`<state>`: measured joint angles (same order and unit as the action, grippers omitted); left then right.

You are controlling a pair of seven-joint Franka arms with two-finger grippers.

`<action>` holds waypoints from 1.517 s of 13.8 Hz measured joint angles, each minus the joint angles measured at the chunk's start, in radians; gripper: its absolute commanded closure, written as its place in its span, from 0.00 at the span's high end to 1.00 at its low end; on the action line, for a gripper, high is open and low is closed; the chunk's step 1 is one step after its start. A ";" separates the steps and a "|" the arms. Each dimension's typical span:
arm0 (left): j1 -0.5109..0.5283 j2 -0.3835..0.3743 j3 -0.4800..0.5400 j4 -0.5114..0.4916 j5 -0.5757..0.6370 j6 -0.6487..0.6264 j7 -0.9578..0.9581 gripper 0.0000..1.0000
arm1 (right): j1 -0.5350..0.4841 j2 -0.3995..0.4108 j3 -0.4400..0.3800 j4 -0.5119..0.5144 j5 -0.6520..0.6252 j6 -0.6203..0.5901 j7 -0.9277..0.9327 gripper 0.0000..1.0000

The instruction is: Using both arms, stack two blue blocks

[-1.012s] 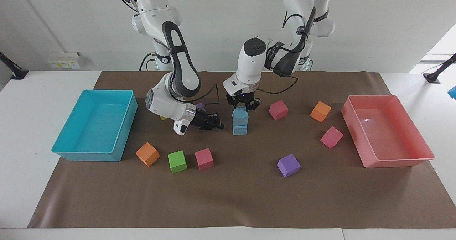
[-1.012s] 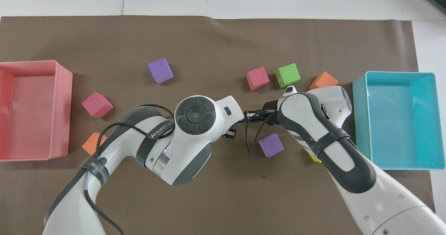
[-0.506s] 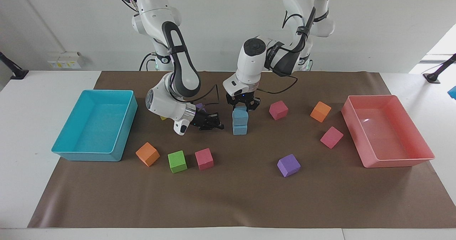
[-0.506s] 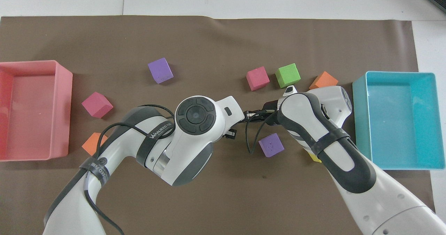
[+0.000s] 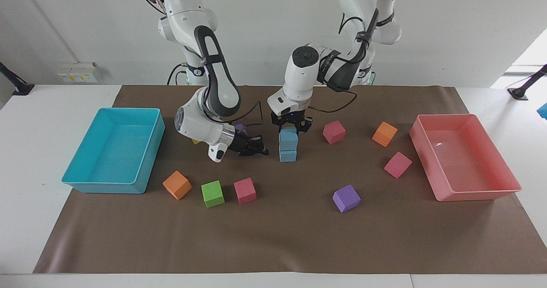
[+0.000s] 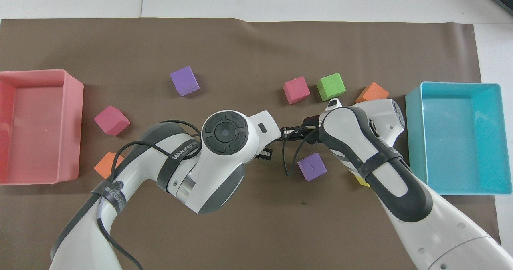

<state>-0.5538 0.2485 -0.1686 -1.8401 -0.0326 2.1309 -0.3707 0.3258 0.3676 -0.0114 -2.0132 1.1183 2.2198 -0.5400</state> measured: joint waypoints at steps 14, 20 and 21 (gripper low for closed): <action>0.000 0.000 0.000 0.000 0.000 0.000 0.000 1.00 | 0.000 0.000 0.000 0.000 0.000 0.000 0.000 0.00; 0.003 -0.006 0.005 0.011 0.000 0.000 -0.001 1.00 | 0.012 0.000 0.000 -0.001 0.000 0.027 0.000 0.00; 0.006 -0.013 0.006 0.016 0.000 -0.003 -0.001 1.00 | 0.014 0.000 0.000 -0.001 0.000 0.029 0.000 0.00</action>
<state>-0.5474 0.2358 -0.1631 -1.8246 -0.0331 2.1278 -0.3715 0.3396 0.3676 -0.0111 -2.0140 1.1183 2.2487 -0.5400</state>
